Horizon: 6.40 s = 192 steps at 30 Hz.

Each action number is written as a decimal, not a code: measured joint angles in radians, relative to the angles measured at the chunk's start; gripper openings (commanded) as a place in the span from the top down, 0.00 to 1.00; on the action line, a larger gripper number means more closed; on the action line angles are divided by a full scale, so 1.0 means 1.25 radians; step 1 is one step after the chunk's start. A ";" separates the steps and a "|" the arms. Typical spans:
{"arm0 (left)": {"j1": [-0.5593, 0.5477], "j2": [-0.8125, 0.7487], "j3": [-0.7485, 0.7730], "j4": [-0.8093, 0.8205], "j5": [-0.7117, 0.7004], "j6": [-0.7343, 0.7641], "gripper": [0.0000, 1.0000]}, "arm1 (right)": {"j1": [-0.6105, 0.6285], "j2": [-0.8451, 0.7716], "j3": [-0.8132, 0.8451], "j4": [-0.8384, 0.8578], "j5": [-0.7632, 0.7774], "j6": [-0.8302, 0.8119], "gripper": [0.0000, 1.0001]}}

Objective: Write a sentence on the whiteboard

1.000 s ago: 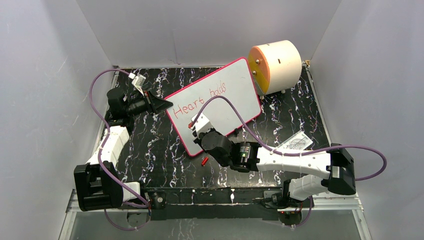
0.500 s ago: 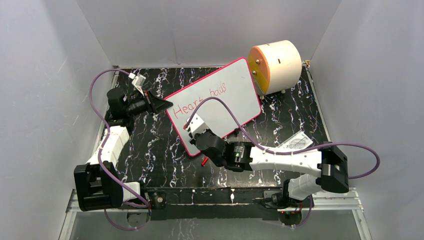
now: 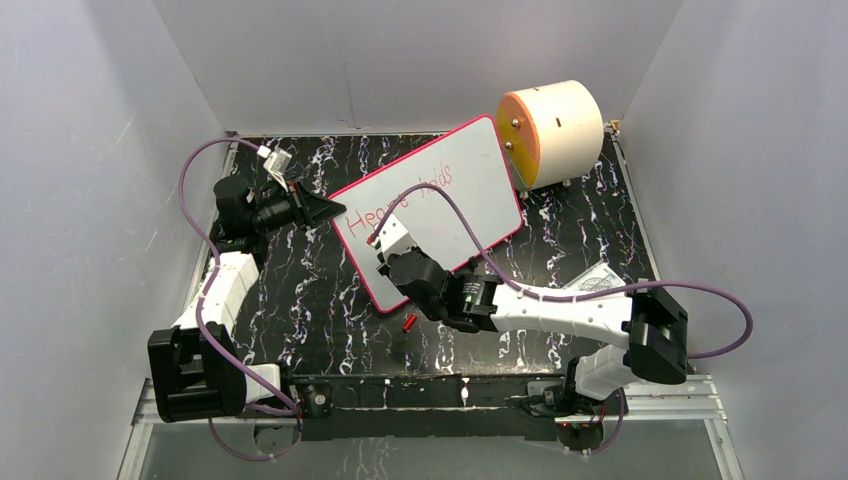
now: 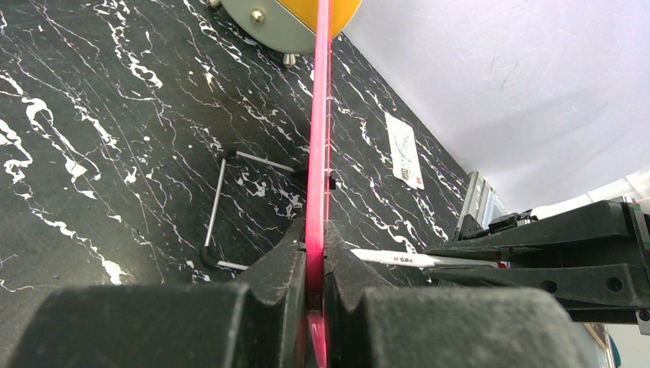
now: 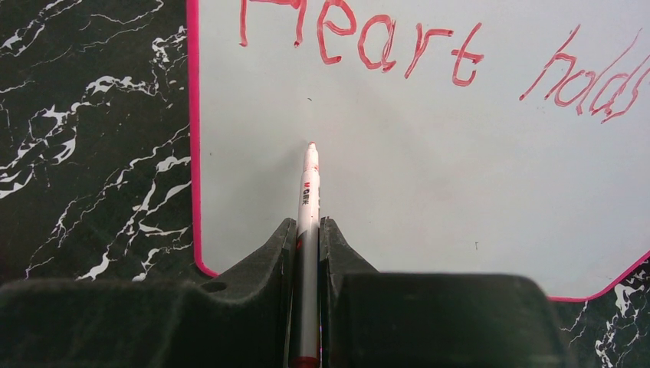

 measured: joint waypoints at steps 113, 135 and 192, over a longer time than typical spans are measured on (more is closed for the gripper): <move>0.000 0.000 0.001 -0.001 -0.001 -0.001 1.00 | -0.042 0.026 -0.003 -0.048 -0.066 0.056 1.00; 0.000 0.000 0.001 -0.001 0.000 -0.001 1.00 | -0.042 0.027 -0.002 -0.036 -0.025 0.056 1.00; 0.000 0.000 0.001 -0.001 0.000 -0.001 1.00 | -0.067 -0.008 -0.041 -0.033 -0.013 0.091 1.00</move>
